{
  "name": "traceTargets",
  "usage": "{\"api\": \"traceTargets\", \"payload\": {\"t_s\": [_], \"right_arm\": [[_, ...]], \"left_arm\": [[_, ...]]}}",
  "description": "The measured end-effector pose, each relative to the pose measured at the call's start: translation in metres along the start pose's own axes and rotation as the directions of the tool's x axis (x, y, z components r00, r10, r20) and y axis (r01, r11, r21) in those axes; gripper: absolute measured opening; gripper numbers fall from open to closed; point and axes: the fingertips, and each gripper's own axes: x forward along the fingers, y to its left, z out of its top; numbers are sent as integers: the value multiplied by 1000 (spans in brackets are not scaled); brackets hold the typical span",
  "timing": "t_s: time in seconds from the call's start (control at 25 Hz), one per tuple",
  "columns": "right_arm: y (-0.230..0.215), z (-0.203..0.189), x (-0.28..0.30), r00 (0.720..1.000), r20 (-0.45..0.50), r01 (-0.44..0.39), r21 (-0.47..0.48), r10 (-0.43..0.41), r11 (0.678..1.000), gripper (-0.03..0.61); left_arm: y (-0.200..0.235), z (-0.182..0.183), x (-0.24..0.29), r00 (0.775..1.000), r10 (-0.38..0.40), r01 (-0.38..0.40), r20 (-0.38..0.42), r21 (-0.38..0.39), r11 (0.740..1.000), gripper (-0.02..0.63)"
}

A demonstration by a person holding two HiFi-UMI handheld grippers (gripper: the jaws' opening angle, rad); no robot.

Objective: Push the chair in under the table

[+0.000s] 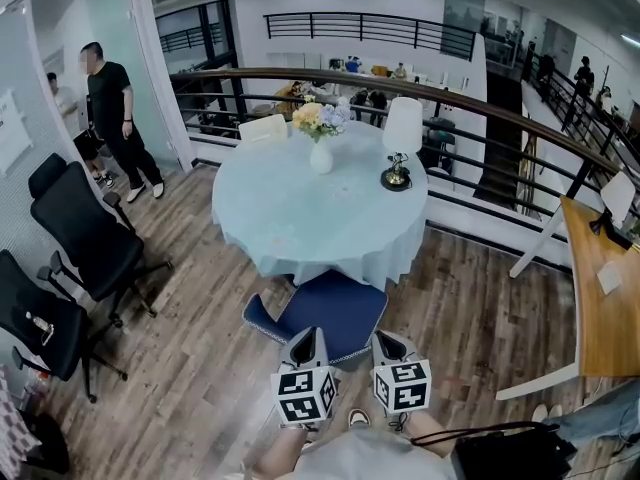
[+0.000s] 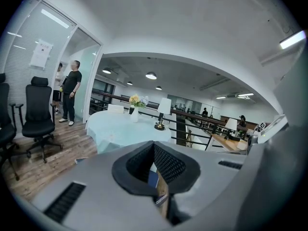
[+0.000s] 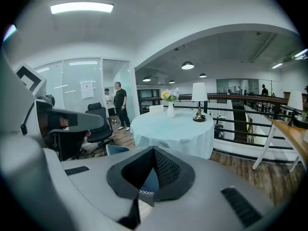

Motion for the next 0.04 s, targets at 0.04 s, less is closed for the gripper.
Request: {"api": "traceTargets", "payload": {"t_s": [0.04], "right_arm": [[0, 0, 0, 1000, 0, 0, 0, 0, 1000, 17]], "left_arm": [[0, 0, 0, 1000, 1, -1, 1, 0, 1000, 3]]}}
